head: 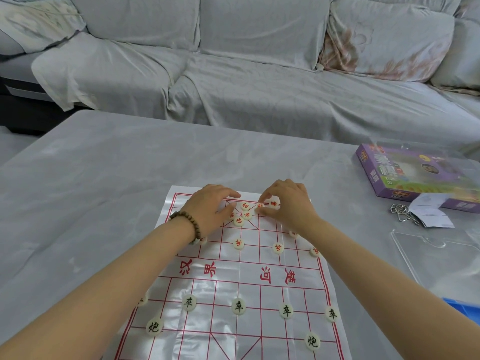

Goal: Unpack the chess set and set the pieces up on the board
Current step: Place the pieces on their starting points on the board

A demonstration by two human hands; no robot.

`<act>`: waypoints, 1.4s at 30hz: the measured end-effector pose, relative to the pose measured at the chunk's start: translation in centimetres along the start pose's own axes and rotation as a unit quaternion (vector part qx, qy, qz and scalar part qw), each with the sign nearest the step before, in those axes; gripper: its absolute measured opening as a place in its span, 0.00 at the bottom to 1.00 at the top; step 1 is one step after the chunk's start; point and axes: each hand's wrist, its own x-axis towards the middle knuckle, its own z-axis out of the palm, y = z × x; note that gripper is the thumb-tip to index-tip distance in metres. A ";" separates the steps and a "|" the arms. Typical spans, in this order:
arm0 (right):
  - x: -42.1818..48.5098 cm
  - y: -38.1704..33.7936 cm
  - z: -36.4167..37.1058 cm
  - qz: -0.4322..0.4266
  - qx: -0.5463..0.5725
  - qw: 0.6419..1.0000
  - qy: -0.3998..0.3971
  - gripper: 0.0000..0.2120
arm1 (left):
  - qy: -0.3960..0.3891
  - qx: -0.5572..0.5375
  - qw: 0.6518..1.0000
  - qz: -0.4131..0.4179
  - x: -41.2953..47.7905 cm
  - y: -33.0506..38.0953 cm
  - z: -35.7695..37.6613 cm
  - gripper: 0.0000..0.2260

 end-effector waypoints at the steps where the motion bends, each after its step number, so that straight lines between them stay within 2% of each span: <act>1: 0.0 0.1 0.0 -0.002 0.000 1.000 0.001 0.14 | 0.000 0.001 1.000 0.003 0.0 -0.2 -0.1 0.15; 4: -0.2 0.4 -0.2 -0.011 -0.013 1.000 -0.007 0.16 | -0.003 0.007 1.000 0.001 -0.1 -0.8 -0.3 0.15; 9: 0.2 0.3 -0.2 -0.014 -0.023 1.000 -0.011 0.14 | -0.042 0.001 0.999 -0.022 0.1 -1.9 -0.1 0.17; 18: 0.4 0.1 -0.2 0.009 -0.012 1.000 -0.007 0.13 | -0.081 0.031 0.996 -0.009 -0.2 -2.6 -0.1 0.29; 24: -0.6 -0.9 -0.6 -0.001 0.025 0.999 0.030 0.13 | -0.063 0.018 0.998 -0.014 -0.9 -2.4 -1.0 0.26; 28: -0.8 -2.6 -0.3 -0.007 0.028 1.000 0.011 0.14 | -0.061 0.000 0.998 -0.019 -1.2 -2.2 -0.8 0.23; 35: 1.0 -3.3 0.0 0.071 0.006 0.997 -0.007 0.16 | -0.049 -0.061 0.997 -0.025 -1.1 -1.6 -0.3 0.22; 42: 2.2 -3.5 0.3 0.063 0.014 0.998 -0.023 0.13 | -0.048 -0.050 0.997 -0.025 -1.1 -3.0 -0.4 0.22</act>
